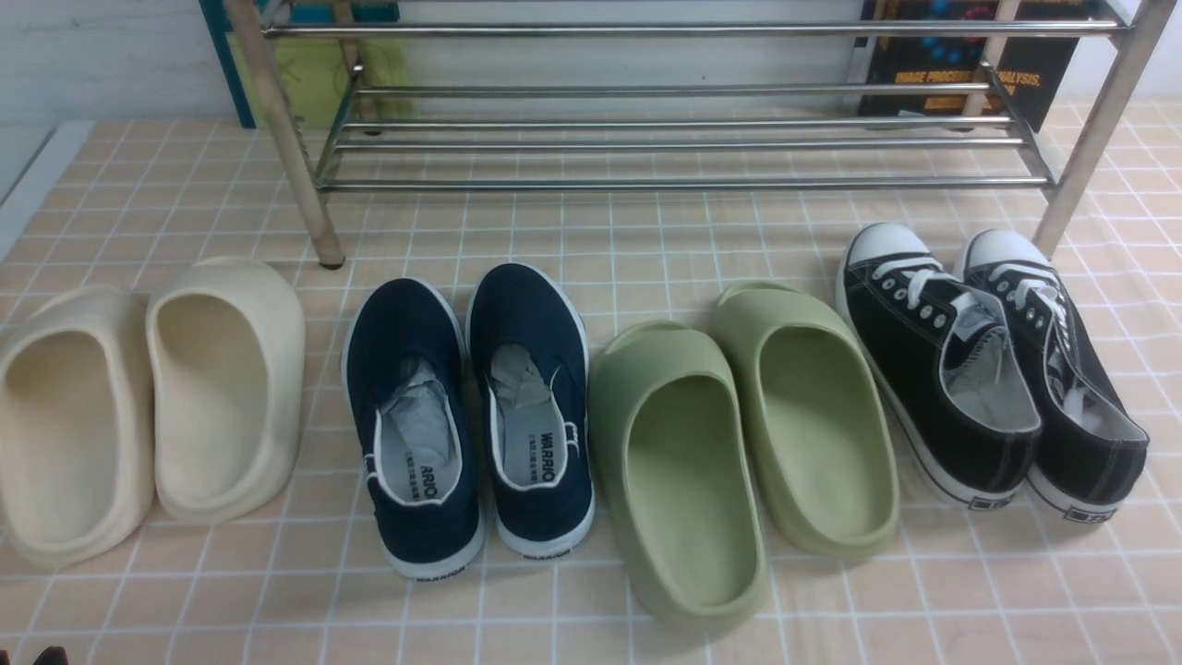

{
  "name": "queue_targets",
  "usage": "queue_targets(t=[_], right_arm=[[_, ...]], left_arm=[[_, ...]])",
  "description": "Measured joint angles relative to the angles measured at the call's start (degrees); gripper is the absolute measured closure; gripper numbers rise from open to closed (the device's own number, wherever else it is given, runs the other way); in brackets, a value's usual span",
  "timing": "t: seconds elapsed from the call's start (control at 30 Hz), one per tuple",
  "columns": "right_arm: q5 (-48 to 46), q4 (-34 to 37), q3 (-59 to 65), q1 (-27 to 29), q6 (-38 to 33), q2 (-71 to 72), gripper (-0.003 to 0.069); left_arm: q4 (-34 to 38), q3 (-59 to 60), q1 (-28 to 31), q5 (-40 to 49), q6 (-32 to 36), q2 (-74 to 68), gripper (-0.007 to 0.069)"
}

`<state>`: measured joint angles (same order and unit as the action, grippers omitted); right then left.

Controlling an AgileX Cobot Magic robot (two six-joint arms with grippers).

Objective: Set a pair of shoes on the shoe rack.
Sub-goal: Use the left arm to grab the shoe closest to it

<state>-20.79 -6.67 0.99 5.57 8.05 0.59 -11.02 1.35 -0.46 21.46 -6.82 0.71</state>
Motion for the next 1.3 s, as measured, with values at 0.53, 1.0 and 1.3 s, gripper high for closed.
queue_targets(t=[0.53,1.0,1.3], right_arm=[[0.0,0.0,0.0,0.0,0.0,0.0,0.0419],[0.0,0.0,0.0,0.0,0.0,0.0,0.0419],[0.0,0.0,0.0,0.0,0.0,0.0,0.0419]], left_arm=[[1.2,0.0,0.0,-0.5,0.0,0.0,0.0385],[40.4,0.2,0.0,-5.1,-26.4,0.0,0.0385],[47.3,0.2,0.0,-7.3,-30.6,0.0,0.0385]])
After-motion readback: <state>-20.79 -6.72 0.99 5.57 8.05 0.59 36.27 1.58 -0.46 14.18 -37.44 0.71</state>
